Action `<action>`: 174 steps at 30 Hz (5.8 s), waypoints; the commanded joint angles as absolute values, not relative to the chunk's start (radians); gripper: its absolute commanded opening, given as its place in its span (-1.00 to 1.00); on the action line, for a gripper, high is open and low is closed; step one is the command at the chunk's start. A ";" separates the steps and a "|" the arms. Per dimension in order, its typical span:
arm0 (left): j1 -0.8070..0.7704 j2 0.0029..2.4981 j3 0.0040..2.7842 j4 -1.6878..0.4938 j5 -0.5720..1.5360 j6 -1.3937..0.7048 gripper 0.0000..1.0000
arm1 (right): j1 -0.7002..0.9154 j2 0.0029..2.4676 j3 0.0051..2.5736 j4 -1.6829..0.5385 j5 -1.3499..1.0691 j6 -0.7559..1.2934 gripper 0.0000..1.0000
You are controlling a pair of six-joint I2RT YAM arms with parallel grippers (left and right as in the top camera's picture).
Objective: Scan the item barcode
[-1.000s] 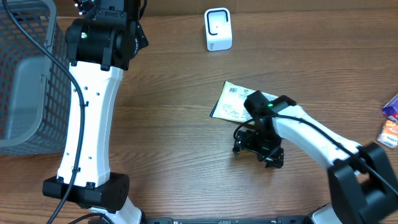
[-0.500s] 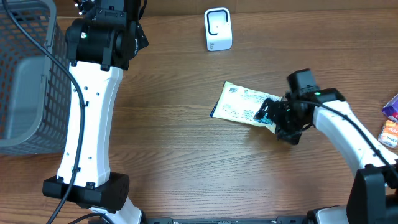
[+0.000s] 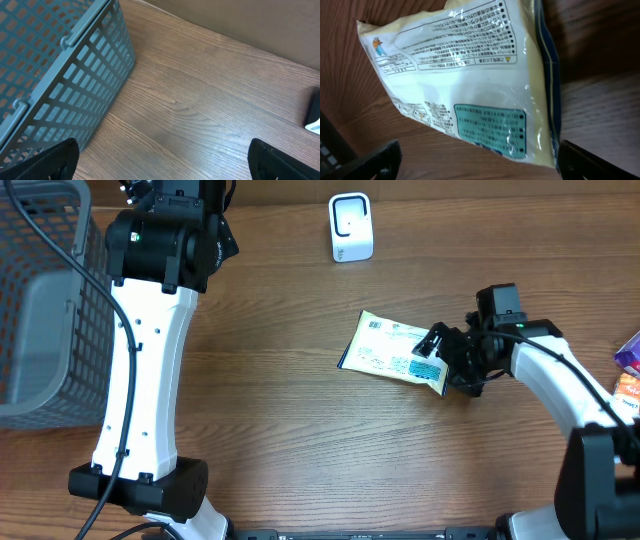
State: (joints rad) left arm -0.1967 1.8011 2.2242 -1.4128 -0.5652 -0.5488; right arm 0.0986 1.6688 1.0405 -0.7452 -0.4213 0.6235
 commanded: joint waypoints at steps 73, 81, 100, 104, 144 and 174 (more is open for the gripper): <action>-0.202 1.811 2.233 -1.410 -0.575 -0.565 0.99 | 0.023 2.088 0.912 -0.214 -0.944 0.234 -0.92; -0.202 1.811 2.233 -1.410 -0.575 -0.565 1.00 | -0.046 1.956 0.912 -0.278 -1.341 -0.034 -0.92; -0.202 1.811 2.233 -1.410 -0.575 -0.565 1.00 | -0.072 1.653 0.817 -0.671 -0.763 -0.020 -0.93; -0.202 1.811 2.233 -1.410 -0.575 -0.565 1.00 | -0.072 1.653 0.775 -0.656 -0.756 -0.021 -0.64; -0.202 1.811 2.233 -1.410 -0.575 -0.565 0.99 | 0.037 1.954 0.709 -0.265 -0.832 0.072 -0.93; -0.202 1.811 2.233 -1.410 -0.575 -0.565 1.00 | 0.085 1.302 1.010 -0.666 -0.981 -0.035 -0.92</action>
